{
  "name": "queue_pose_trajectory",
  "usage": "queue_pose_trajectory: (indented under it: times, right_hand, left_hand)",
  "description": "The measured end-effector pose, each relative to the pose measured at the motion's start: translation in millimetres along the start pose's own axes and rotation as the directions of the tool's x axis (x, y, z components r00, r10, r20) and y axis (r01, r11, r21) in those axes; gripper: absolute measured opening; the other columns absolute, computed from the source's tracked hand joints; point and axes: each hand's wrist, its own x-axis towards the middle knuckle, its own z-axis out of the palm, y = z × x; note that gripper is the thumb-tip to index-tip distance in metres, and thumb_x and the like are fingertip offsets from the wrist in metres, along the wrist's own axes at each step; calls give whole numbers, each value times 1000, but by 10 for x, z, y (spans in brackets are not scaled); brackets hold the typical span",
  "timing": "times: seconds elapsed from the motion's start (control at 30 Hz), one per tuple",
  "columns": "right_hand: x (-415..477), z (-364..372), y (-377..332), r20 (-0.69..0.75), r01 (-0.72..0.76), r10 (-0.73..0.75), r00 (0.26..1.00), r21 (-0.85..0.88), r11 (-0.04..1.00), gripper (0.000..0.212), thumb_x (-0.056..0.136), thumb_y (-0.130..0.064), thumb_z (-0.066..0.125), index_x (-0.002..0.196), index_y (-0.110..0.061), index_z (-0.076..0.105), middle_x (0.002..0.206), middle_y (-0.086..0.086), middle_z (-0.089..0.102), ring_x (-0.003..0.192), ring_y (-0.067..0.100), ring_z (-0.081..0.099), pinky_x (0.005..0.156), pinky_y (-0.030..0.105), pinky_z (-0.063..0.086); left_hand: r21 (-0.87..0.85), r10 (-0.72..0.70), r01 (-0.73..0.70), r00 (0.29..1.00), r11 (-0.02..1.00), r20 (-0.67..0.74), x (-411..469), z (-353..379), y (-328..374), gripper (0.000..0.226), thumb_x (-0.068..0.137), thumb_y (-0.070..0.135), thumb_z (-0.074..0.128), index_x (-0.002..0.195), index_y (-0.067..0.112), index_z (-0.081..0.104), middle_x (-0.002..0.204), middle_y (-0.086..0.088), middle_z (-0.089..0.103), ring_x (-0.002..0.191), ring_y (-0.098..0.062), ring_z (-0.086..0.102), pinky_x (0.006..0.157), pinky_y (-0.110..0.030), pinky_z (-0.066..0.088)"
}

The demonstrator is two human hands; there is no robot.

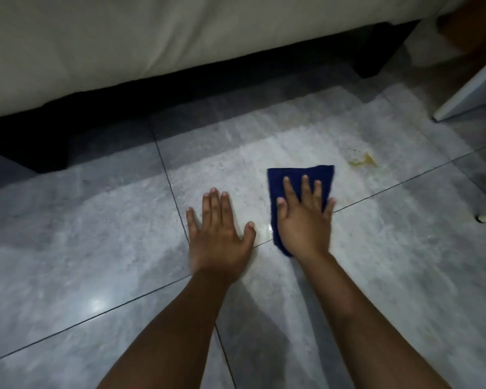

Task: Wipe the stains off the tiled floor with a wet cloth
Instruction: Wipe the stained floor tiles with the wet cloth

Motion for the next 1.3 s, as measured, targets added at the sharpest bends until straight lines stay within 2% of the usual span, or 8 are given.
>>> queue_pose_trajectory:
  times: [0.17,0.4,0.63,0.77,0.93,1.17,1.23,1.3]
  right_hand:
    - [649,-13,-191,63,196,-196,979,-6,981,52,101,-45,17,152,-37,12,162,-1,2,148,22,-7,116,51,-6]
    - [399,-169,555,-39,-240,241,970,15,971,53,102,-43,16,153,-32,11,162,3,3,148,24,-5,116,55,-4]
    - [-115,-125,466,48,21,-19,999,-34,999,55,100,-48,9,153,-34,1,162,-1,-7,147,21,-13,117,50,-10]
    - [-20,-166,959,-2,-181,181,983,-22,983,55,100,-47,7,153,-35,0,162,-2,-6,147,20,-13,117,51,-8]
    - [-274,-200,1139,-33,-356,357,934,28,934,54,101,-44,9,153,-33,2,162,1,-5,147,21,-13,116,52,-9]
    - [666,-231,664,61,12,-13,998,22,1000,53,101,-46,14,153,-35,6,162,-1,-4,147,21,-11,117,52,-7]
    - [1130,-317,839,115,11,-12,993,15,1000,53,101,-46,16,152,-36,7,162,-1,-4,148,22,-10,116,55,-5]
    - [1308,-419,1128,112,-130,127,986,19,991,54,101,-46,16,153,-36,6,162,-1,-4,148,22,-9,115,56,-3]
  left_hand:
    - [-8,5,-5,1000,1000,-7,4,29,-9,77,93,58,8,153,14,-13,160,-6,-18,146,-17,-21,118,-49,-10]
    - [-6,4,-4,1000,1000,-22,7,43,6,79,91,58,9,153,12,-7,161,-7,-13,147,-19,-16,118,-49,-10]
    - [8,-57,56,993,998,101,61,-111,247,75,97,55,9,151,12,-18,157,-10,-26,145,-23,-24,117,-52,-10]
    - [-58,133,-128,986,990,104,248,-55,709,69,100,49,13,152,12,-13,160,-7,-20,146,-18,-21,117,-49,-15]
    - [-7,45,-45,998,999,44,314,144,891,73,97,53,12,153,9,-8,161,-9,-14,147,-21,-17,117,-51,-13]
    - [-6,43,-43,999,999,7,319,175,898,75,95,56,9,153,12,-11,160,-8,-17,147,-20,-19,117,-51,-12]
    - [-29,49,-50,998,998,-27,337,205,890,77,93,56,11,154,11,-5,162,-8,-11,148,-20,-15,117,-50,-12]
    - [-22,50,-51,998,998,-45,344,224,886,78,92,56,11,154,10,-1,162,-9,-7,149,-21,-11,117,-50,-11]
